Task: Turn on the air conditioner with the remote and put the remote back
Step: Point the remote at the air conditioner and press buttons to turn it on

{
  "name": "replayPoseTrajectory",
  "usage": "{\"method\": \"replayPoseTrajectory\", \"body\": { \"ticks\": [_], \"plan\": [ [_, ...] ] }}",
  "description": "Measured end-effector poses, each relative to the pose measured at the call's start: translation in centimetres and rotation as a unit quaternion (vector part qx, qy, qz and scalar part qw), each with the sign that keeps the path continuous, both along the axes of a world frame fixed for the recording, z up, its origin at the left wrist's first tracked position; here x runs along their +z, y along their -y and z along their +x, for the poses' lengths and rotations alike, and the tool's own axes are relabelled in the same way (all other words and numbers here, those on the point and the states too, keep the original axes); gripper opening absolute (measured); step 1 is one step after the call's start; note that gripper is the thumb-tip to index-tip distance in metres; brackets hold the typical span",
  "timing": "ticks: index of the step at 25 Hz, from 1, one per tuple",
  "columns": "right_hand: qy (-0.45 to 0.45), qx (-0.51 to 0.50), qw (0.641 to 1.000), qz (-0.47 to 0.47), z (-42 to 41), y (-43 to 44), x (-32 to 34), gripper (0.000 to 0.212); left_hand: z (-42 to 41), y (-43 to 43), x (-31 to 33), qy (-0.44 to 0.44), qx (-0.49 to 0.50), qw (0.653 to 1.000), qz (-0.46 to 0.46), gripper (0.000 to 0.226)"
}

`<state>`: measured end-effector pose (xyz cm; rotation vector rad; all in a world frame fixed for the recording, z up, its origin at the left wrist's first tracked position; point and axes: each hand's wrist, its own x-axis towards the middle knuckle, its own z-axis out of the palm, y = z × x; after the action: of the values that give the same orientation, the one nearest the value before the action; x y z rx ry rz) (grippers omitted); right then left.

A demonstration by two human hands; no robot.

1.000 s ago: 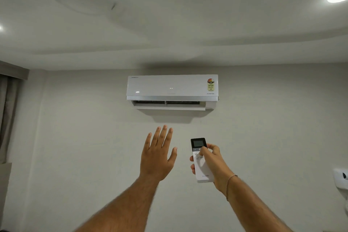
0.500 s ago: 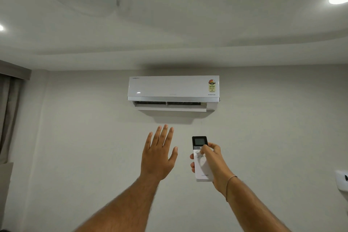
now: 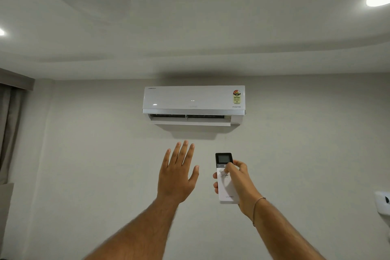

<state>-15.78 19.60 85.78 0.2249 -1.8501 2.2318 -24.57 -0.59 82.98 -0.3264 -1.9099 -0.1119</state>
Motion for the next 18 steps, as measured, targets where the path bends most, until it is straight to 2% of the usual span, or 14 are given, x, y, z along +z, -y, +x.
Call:
{"method": "replayPoseTrajectory", "body": {
  "ticks": [18],
  "plan": [
    [0.002,-0.001,1.000,-0.003,0.18,0.11,-0.26,0.044,0.31,-0.04,0.01,0.000,0.000,1.000,-0.003,0.070]
  ]
}}
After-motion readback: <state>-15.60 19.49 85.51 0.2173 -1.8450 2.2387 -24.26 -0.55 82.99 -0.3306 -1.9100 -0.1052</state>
